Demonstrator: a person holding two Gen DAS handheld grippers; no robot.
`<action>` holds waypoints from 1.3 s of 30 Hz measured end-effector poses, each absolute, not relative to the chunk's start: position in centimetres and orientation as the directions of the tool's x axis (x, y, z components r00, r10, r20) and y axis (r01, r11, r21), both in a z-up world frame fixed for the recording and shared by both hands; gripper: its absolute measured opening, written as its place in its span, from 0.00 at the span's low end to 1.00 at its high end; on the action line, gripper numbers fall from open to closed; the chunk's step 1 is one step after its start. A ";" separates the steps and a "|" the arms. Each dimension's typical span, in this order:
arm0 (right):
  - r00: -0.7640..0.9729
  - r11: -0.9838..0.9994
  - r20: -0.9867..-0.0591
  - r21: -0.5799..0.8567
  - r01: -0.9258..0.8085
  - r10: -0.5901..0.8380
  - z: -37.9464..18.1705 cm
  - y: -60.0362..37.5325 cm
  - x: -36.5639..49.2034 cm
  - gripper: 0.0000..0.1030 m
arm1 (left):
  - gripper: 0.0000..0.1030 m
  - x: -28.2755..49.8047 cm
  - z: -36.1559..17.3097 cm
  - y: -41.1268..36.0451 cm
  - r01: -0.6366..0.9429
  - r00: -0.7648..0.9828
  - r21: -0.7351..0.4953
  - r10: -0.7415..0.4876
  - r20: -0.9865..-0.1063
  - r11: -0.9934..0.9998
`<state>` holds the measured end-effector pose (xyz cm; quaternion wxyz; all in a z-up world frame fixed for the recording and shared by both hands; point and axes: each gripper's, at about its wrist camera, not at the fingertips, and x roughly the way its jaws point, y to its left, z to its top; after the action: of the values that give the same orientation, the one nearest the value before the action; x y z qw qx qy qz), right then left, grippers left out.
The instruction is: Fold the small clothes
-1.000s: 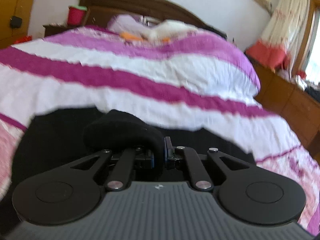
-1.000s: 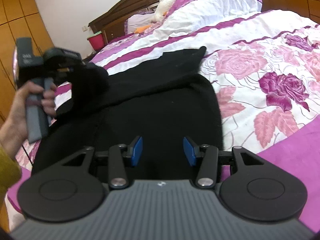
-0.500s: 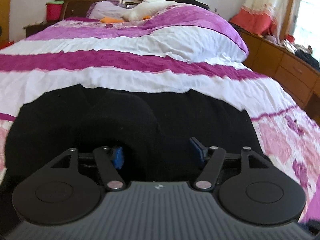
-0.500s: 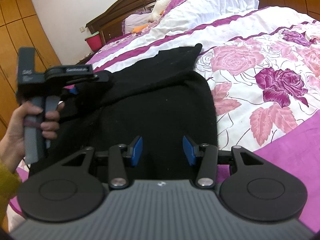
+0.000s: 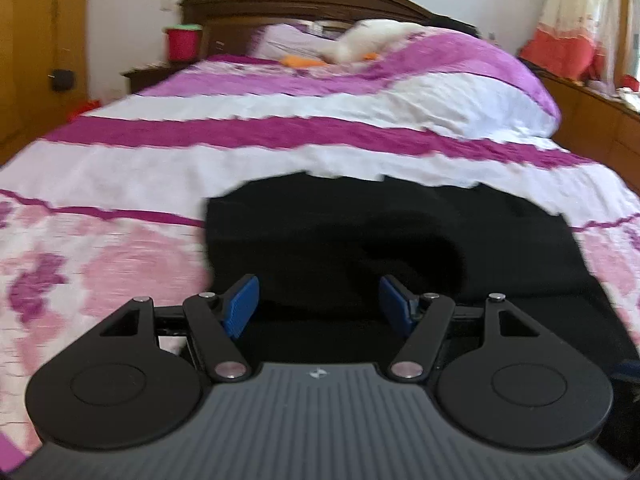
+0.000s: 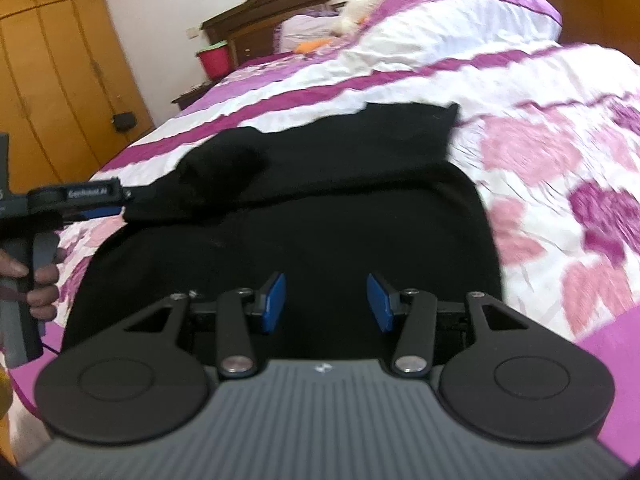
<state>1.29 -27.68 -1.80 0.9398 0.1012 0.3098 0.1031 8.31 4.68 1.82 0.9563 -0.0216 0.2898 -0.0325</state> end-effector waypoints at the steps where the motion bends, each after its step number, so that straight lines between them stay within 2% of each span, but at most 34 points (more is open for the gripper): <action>1: 0.786 0.958 -0.560 0.246 -0.145 0.263 -1.5 -27.0 1.8 0.48 | 0.70 8.2 1.7 5.2 0.023 0.834 -0.043 -0.043 -0.550 0.999; 6: 0.787 0.957 -0.546 0.198 -0.212 0.287 -0.4 -23.6 4.4 0.48 | 0.70 8.5 0.3 7.5 -0.075 0.807 0.007 0.065 -0.587 0.997; 12: 0.800 0.952 -0.522 0.082 -0.296 0.294 0.9 -18.4 8.7 0.48 | 0.70 9.3 -1.5 9.5 -0.128 0.774 -0.025 0.084 -0.627 0.991; 16: 0.809 0.924 -0.503 -0.048 -0.379 0.305 1.4 -14.0 11.3 0.46 | 0.70 9.8 -2.4 10.3 -0.153 0.763 -0.056 0.082 -0.641 0.987; 20: 0.838 0.892 -0.488 -0.228 -0.390 0.242 0.8 -10.6 13.4 0.46 | 0.70 10.0 -2.4 10.5 -0.151 0.767 -0.055 0.082 -0.636 0.987; 24: 0.829 0.858 -0.532 -0.331 -0.391 0.173 -0.5 -9.6 15.4 0.45 | 0.70 10.5 -2.4 10.4 -0.158 0.765 -0.045 0.093 -0.637 0.986; 26: 0.827 0.862 -0.539 -0.331 -0.383 0.160 -0.6 -10.2 15.7 0.43 | 0.70 10.8 -2.3 10.4 -0.162 0.765 -0.047 0.095 -0.638 0.986; 27: 0.832 0.872 -0.532 -0.321 -0.368 0.155 -0.5 -10.7 15.6 0.33 | 0.70 11.0 -2.4 10.5 -0.165 0.764 -0.049 0.096 -0.638 0.985; 28: 0.837 0.888 -0.527 -0.302 -0.347 0.148 -0.2 -11.4 15.5 0.18 | 0.70 11.1 -2.4 10.5 -0.168 0.763 -0.050 0.098 -0.639 0.984; 29: 0.840 0.905 -0.523 -0.275 -0.325 0.142 0.1 -12.1 15.4 0.16 | 0.70 11.2 -2.5 10.6 -0.175 0.759 -0.051 0.101 -0.643 0.983; 34: 0.870 0.978 -0.487 -0.126 -0.164 0.083 1.4 -17.2 14.5 0.12 | 0.70 11.3 -2.7 10.6 -0.179 0.759 -0.042 0.110 -0.641 0.983; 39: 0.839 1.000 -0.544 0.007 -0.027 0.027 0.1 -22.8 13.2 0.12 | 0.70 11.4 -2.9 10.5 -0.184 0.761 -0.025 0.127 -0.636 0.983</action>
<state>13.20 -22.82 0.10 0.9588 -0.0004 0.2836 0.0140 11.38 10.45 -2.89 0.9374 -0.0428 0.3354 0.0829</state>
